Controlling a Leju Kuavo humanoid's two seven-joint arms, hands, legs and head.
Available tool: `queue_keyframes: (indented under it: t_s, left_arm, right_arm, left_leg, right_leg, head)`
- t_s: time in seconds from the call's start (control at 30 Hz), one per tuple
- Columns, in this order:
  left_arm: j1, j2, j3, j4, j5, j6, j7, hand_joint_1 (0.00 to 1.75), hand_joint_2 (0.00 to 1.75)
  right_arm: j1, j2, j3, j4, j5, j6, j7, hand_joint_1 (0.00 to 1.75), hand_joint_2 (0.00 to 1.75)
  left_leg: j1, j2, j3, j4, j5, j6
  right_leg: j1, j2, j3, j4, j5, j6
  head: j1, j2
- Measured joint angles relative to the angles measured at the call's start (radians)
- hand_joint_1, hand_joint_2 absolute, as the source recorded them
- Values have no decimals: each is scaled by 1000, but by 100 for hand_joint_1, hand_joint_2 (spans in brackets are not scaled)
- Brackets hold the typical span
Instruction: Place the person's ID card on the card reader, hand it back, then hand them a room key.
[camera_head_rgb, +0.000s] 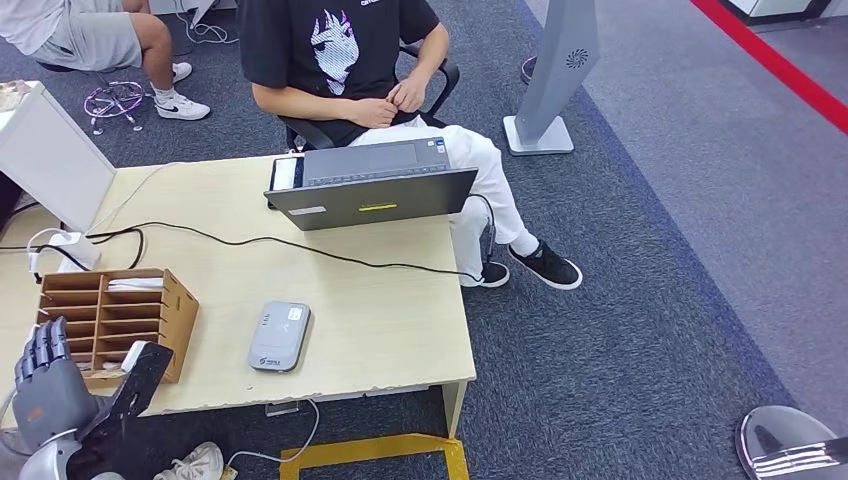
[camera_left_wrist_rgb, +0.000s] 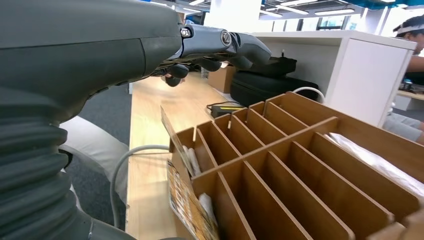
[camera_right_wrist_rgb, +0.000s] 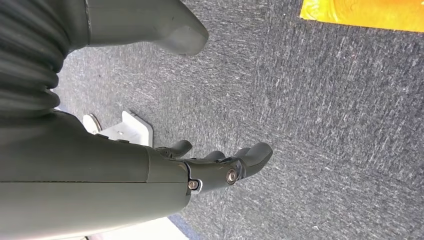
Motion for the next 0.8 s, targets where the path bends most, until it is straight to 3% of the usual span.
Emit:
queue_keyframes:
  t_s: [0.23, 0.4, 0.47, 0.6, 0.8]
  left_arm:
    - [-15, -12, -17, 25, 15, 3, -5, 0, 175]
    - [-87, -31, -56, 105, 16, -10, -13, 0, 175]
    - [-115, -38, -75, 137, 21, -7, -17, 0, 175]
    - [-139, -41, -97, 168, 37, -4, -21, 0, 175]
    - [-149, -40, -114, 186, 44, -4, -21, 0, 175]
  right_arm:
    - [-3, 2, 6, 1, 31, 7, 12, 0, 175]
    - [-43, 53, 152, 8, 145, 37, 124, 0, 175]
    - [-55, 53, 197, 9, 140, 45, 103, 0, 175]
    - [-39, 4, 234, 8, 121, 81, 17, 0, 175]
    - [-19, -27, 258, 5, 119, 82, 14, 0, 175]
  left_leg:
    - [0, 0, 0, 0, 0, 0]
    - [1, 0, -1, 0, 2, -1]
    - [1, 0, 0, 0, 3, -1]
    - [0, -1, -1, 0, 3, -1]
    - [0, 1, -2, 0, 3, 0]
  right_leg:
    - [0, 0, 0, 0, 0, 0]
    - [1, 0, -1, 0, 1, -1]
    - [1, 0, -1, 0, 2, -2]
    - [1, 0, -1, 0, 3, -1]
    - [0, 1, -3, 0, 3, -1]
  head:
    - [0, 0]
    - [1, 0]
    - [-2, 0]
    - [-4, 0]
    - [-1, 0]
